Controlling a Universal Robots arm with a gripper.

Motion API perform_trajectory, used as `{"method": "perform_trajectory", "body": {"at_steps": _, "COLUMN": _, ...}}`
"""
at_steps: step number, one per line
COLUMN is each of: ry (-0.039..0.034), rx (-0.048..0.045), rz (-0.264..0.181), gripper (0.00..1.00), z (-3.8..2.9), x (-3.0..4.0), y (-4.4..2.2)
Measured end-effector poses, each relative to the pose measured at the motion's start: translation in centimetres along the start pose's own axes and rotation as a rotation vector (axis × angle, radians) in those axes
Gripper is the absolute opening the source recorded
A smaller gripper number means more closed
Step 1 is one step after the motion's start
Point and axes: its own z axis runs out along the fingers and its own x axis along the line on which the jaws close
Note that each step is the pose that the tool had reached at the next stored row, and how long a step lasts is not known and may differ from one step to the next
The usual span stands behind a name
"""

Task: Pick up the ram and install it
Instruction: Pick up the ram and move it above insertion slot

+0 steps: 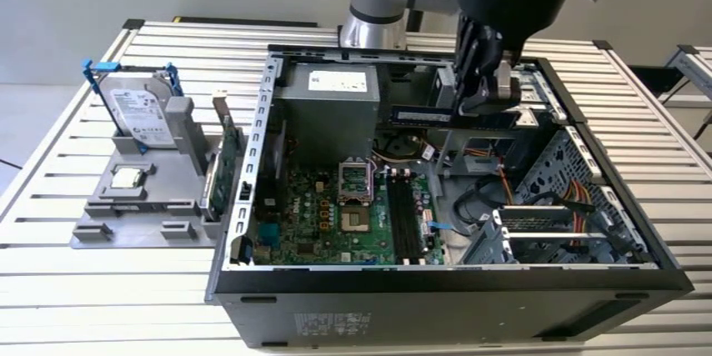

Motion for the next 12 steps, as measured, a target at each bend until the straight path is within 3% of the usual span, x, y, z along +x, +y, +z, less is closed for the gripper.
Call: {"method": "perform_trajectory", "body": {"at_steps": 12, "ry": 0.0003, "rx": 0.0004, "rz": 0.022, "gripper": 0.0, "z": 0.02, "x": -0.14, "y": -1.68}}
